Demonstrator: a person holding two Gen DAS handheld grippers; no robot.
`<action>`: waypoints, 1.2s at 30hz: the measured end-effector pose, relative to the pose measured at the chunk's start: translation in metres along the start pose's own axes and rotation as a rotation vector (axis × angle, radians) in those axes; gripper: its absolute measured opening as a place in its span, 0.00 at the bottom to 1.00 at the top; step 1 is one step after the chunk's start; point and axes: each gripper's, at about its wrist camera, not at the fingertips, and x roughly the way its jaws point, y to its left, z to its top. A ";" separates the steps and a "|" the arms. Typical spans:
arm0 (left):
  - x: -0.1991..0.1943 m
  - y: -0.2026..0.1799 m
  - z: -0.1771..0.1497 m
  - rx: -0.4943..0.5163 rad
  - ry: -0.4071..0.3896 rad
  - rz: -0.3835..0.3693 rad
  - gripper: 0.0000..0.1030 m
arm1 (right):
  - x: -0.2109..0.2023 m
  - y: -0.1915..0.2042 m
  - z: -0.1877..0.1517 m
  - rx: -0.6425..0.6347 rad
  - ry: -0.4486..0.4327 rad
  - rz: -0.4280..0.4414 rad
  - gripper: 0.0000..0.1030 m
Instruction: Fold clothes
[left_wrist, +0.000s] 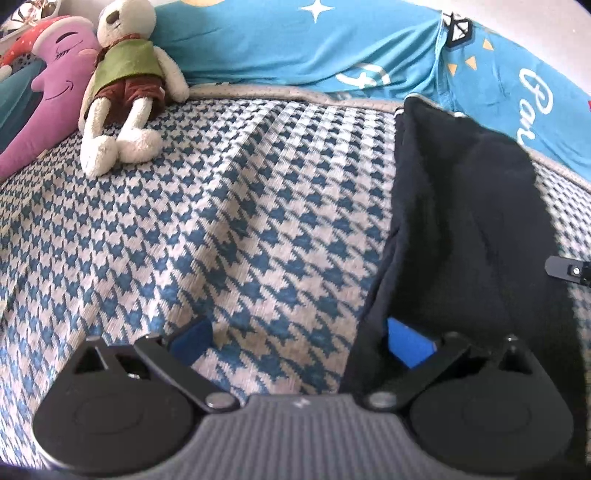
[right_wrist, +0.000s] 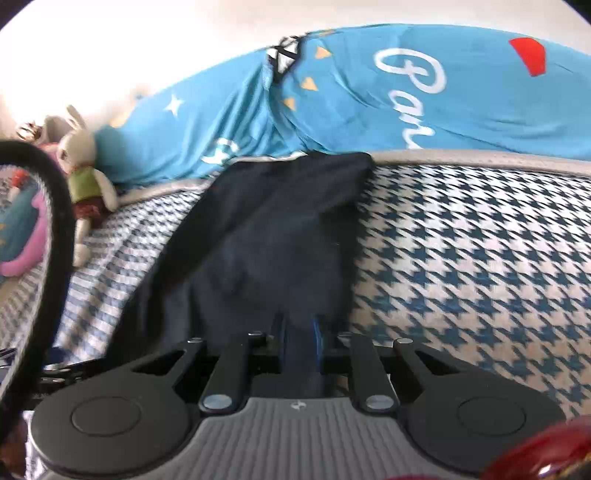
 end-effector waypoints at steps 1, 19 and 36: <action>-0.003 -0.003 0.001 0.011 -0.023 -0.009 1.00 | 0.000 0.001 0.001 0.000 -0.004 0.003 0.15; 0.031 -0.030 0.033 -0.004 -0.050 0.019 1.00 | 0.040 0.027 0.010 -0.023 0.018 0.072 0.15; 0.044 -0.025 0.035 -0.010 -0.011 0.037 1.00 | 0.045 -0.003 0.020 0.082 -0.022 0.003 0.04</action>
